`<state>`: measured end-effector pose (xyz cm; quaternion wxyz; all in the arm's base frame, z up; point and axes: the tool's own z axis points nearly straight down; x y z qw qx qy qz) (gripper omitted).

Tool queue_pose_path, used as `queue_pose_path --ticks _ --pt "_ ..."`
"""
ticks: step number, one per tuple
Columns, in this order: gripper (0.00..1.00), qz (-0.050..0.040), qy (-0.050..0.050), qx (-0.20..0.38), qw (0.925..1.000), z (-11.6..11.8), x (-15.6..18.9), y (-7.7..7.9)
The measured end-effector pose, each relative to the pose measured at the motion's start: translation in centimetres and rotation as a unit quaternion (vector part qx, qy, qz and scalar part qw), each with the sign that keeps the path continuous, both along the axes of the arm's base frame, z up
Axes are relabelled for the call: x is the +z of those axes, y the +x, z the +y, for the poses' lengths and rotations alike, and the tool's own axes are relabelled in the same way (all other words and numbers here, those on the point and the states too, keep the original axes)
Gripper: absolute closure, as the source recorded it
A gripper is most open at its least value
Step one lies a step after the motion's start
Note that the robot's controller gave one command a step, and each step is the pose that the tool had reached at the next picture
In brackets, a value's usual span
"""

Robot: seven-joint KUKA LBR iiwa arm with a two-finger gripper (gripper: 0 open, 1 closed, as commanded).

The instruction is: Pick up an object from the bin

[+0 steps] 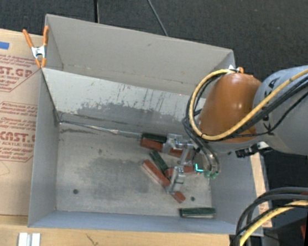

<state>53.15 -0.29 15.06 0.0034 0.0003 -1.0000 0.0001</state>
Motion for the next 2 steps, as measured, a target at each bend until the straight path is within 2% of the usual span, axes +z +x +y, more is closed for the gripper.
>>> queue_pose_path --ticks 1,2 --pt "0.00 -0.0039 0.000 0.000 1.0000 0.0 0.4 0.2" --pt "1.00 -0.0044 0.001 -0.068 0.9976 0.2 -7.6 0.2"
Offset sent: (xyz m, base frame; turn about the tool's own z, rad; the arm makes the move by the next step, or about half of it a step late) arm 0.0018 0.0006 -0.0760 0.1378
